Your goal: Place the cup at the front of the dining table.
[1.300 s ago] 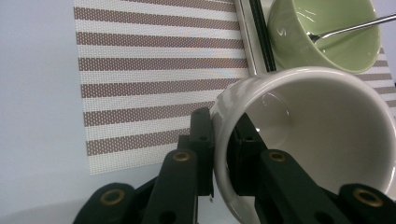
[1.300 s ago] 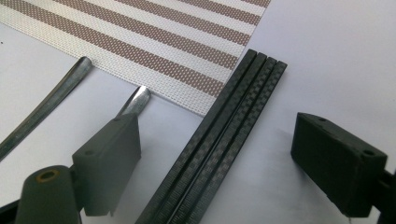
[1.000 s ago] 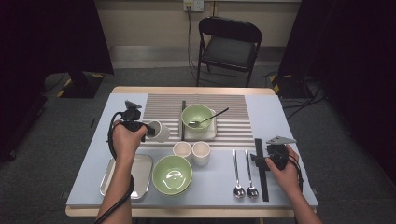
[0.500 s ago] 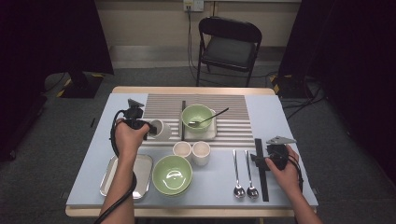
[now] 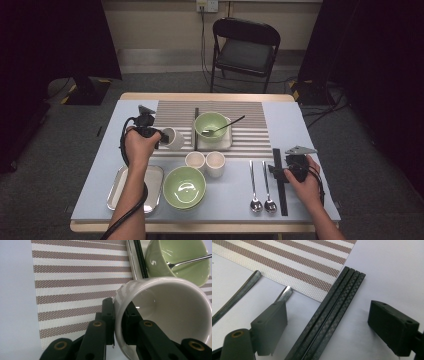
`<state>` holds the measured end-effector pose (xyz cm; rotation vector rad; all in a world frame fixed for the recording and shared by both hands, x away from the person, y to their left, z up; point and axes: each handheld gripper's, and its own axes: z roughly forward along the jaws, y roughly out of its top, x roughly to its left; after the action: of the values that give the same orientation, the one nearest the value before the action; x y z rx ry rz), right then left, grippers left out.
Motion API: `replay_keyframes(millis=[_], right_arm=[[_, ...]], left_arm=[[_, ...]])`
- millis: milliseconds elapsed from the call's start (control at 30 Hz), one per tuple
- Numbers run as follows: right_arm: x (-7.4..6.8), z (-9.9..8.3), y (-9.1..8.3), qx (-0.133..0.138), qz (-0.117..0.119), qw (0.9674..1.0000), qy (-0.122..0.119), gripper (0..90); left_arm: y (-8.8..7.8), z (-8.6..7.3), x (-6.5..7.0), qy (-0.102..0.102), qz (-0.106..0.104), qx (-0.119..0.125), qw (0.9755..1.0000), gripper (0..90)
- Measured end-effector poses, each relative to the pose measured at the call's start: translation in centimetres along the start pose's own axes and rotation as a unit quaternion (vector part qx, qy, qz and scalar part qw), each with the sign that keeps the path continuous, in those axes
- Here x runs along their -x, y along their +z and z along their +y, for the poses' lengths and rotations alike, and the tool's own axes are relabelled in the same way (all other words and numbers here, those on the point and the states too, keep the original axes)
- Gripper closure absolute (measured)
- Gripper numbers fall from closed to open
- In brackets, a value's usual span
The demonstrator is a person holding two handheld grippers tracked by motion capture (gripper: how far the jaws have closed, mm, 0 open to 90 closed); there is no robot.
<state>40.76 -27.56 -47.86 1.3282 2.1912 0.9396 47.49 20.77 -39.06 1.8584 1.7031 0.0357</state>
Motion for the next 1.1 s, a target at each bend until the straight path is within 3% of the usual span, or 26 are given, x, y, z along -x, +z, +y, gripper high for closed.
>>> replay_keyframes(millis=[1100], right_arm=[[0.01, 0.00, 0.00, 0.000, 0.000, 1.0000, 0.000, 14.9]], left_arm=[[0.64, 1.02, -0.30, -0.010, 0.004, 0.000, 0.9999, 82.5]])
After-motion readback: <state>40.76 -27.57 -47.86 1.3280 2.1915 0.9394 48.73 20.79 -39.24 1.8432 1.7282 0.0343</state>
